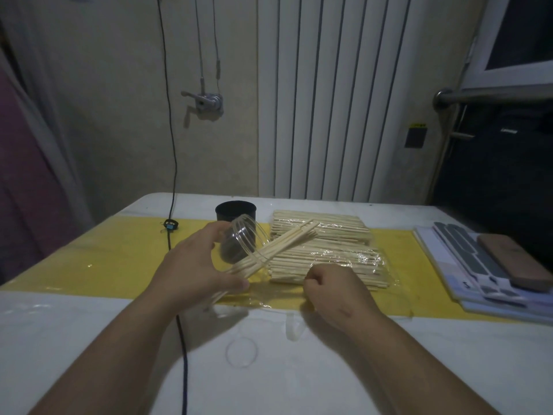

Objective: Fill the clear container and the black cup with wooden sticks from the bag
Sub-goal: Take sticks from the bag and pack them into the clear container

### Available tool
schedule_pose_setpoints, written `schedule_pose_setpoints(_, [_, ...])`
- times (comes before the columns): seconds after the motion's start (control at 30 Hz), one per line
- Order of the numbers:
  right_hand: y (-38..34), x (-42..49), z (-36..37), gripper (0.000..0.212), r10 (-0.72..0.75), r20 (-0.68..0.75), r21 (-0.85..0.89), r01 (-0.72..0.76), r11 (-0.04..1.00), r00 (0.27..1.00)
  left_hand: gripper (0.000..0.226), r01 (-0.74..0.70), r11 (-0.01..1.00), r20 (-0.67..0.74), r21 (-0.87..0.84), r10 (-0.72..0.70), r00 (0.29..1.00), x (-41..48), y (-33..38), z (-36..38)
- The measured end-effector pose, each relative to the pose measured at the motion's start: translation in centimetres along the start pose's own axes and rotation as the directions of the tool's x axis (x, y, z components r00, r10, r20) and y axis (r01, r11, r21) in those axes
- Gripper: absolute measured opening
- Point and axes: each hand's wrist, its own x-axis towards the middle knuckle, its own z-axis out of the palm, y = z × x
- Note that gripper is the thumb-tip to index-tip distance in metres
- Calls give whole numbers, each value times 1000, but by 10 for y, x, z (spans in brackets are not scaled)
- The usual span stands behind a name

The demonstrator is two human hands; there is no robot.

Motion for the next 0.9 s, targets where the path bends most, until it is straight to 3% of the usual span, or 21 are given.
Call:
schedule_pose_setpoints(0.13, [9, 10, 15, 30, -95, -15, -142, 92, 986, 995, 94, 5, 1000, -8, 1, -5, 1000, 1, 0, 0])
schedule_pose_setpoints(0.27, [11, 18, 20, 23, -169, -31, -262, 155, 952, 985, 93, 6, 1000, -4, 5, -6, 1000, 1, -1, 1])
schedule_pose_setpoints(0.57, [12, 20, 23, 13, -178, -77, -260, 153, 954, 981, 98, 19, 1000, 15, -19, -19, 1000, 0, 0, 0])
schedule_pose_setpoints(0.9, [8, 20, 24, 24, -143, -14, -316, 132, 940, 990, 98, 27, 999, 23, -36, -26, 999, 1, 2, -1])
